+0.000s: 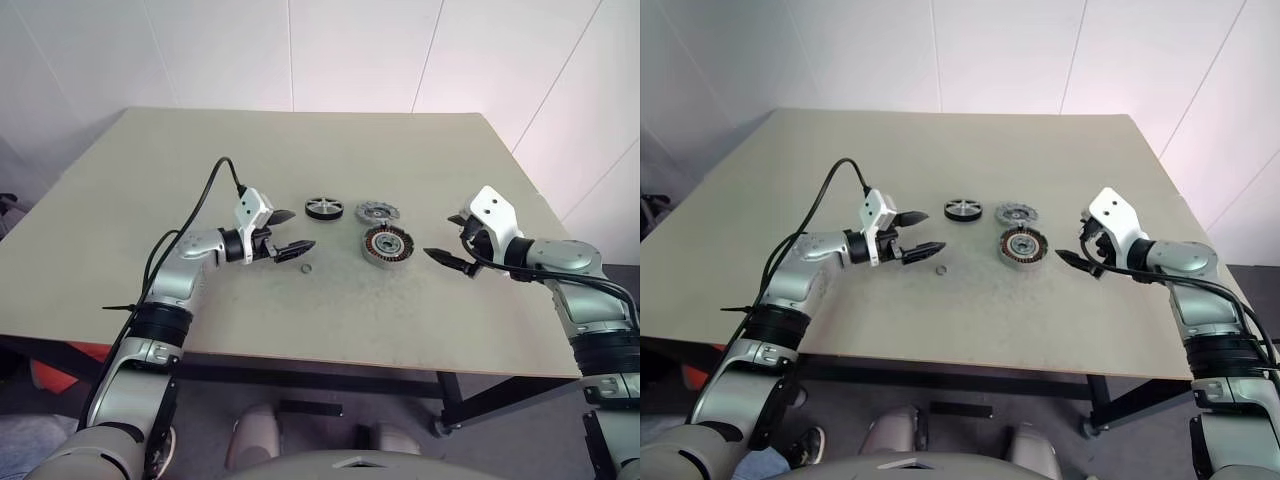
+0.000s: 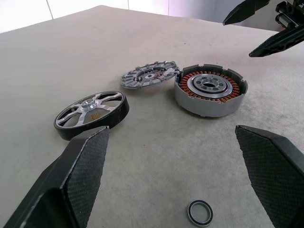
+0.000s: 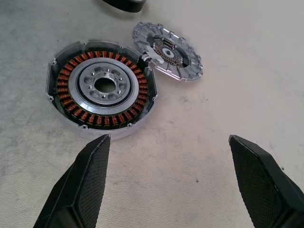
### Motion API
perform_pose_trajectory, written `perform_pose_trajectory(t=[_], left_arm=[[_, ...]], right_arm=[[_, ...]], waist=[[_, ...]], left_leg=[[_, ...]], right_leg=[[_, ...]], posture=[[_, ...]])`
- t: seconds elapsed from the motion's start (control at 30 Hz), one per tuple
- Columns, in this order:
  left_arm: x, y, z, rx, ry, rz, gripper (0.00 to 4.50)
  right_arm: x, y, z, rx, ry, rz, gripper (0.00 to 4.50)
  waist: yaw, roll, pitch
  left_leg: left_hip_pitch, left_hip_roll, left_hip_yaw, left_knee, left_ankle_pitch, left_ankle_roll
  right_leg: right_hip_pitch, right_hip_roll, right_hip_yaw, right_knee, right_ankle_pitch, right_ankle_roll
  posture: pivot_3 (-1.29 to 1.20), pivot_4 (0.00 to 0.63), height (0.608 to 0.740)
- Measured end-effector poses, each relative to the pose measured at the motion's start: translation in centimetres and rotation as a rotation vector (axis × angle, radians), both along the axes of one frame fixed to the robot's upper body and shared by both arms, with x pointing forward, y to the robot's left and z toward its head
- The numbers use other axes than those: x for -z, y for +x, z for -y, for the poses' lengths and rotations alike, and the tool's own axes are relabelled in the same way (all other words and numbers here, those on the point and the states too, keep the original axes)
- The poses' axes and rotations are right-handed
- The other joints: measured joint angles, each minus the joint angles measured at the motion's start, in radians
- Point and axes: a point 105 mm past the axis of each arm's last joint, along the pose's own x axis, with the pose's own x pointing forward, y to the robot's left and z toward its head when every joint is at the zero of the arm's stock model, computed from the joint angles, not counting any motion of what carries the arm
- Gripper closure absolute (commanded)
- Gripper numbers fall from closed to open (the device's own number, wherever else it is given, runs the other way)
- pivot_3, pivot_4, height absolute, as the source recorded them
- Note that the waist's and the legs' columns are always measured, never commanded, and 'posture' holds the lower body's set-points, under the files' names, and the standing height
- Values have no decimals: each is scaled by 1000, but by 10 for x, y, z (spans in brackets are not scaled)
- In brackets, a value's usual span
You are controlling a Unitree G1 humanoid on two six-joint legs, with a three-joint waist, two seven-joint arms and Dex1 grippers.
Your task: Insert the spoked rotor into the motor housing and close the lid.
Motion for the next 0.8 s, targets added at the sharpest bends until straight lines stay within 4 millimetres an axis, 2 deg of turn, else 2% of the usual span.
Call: perform_pose_trajectory(t=[0.37, 0.53, 0.6, 0.8], left_arm=[[0, 1, 0, -7, -1, 2, 0], [0, 1, 0, -12, -3, 2, 0], [1, 1, 1, -13, -4, 1, 0], [1, 3, 2, -14, -4, 2, 0]], right_arm=[[2, 0, -2, -11, -2, -9, 20], [7, -2, -9, -52, -25, -33, 20], [10, -2, -14, -79, -61, -36, 20], [12, 5, -16, -196, -310, -29, 20]], waist=[[0, 0, 0], [0, 0, 0], [0, 0, 0], [-2, 0, 0]], left_leg=[[0, 0, 0, 0, 0, 0], [0, 0, 0, 0, 0, 0], [0, 0, 0, 0, 0, 0], [0, 0, 0, 0, 0, 0]], right_leg=[[0, 0, 0, 0, 0, 0], [0, 0, 0, 0, 0, 0], [0, 0, 0, 0, 0, 0], [0, 0, 0, 0, 0, 0]], posture=[[0, 0, 740], [0, 0, 740], [0, 0, 740], [0, 0, 740]])
